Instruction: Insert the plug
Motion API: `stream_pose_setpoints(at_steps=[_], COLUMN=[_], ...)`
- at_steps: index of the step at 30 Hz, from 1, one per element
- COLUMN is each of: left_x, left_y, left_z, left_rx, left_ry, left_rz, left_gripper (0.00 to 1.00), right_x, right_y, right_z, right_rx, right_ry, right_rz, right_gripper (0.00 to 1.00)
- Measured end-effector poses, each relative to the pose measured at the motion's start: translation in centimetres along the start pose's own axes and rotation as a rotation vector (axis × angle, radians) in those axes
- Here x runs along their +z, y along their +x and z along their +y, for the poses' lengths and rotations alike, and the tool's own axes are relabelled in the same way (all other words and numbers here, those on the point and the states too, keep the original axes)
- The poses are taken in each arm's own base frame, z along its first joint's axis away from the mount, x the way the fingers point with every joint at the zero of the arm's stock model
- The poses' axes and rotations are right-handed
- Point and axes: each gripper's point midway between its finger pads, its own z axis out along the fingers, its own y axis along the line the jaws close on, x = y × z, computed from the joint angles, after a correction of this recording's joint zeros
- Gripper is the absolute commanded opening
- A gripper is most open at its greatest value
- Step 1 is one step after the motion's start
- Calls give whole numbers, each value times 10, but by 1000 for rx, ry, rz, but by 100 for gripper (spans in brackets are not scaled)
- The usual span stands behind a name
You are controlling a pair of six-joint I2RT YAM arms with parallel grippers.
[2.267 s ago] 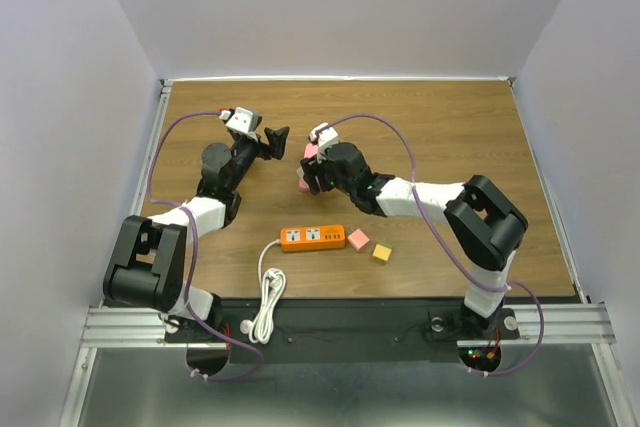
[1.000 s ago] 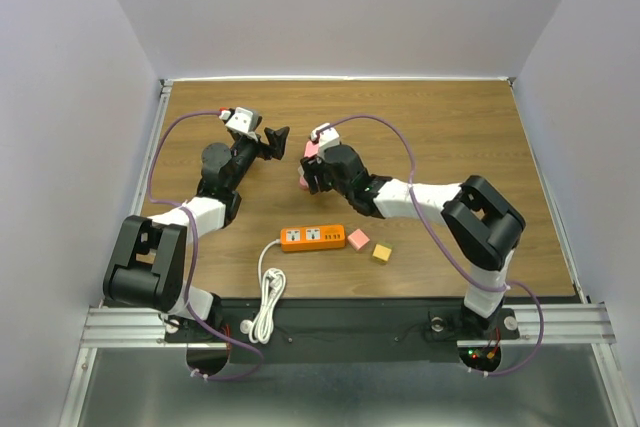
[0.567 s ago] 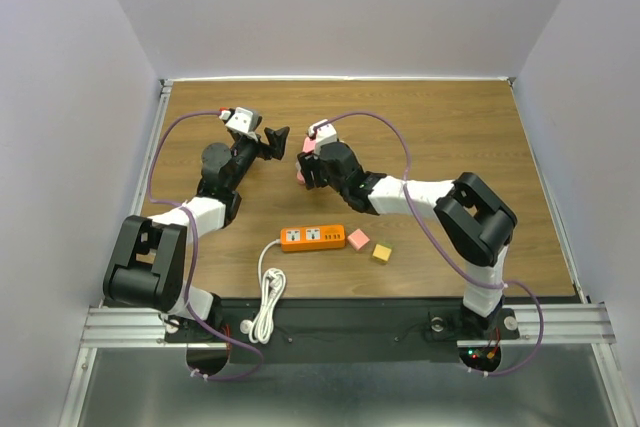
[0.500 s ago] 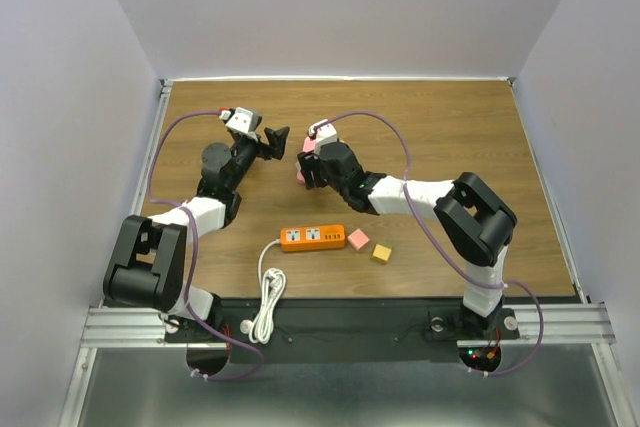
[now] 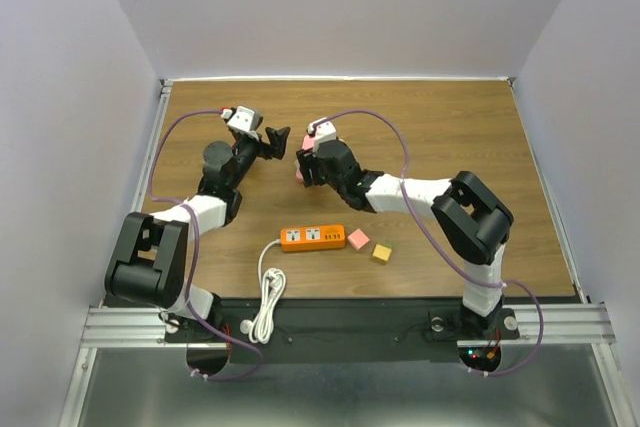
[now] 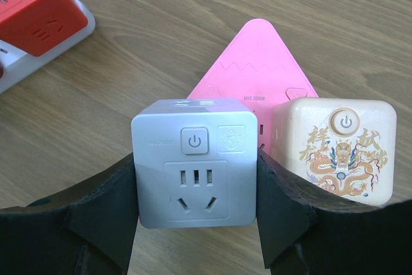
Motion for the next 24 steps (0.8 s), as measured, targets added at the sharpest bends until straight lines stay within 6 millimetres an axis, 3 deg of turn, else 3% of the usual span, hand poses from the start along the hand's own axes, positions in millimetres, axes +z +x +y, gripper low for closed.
stream_pose_setpoints(at_steps=[24], left_x=[4], left_y=[0], left_z=[1], left_rx=[-1], left_ry=[0], left_rz=[4], left_gripper=[85], right_x=[29], right_y=[-9], right_z=[-9], right_rx=[53], right_ry=[30], right_rz=[-10], right_gripper=[0])
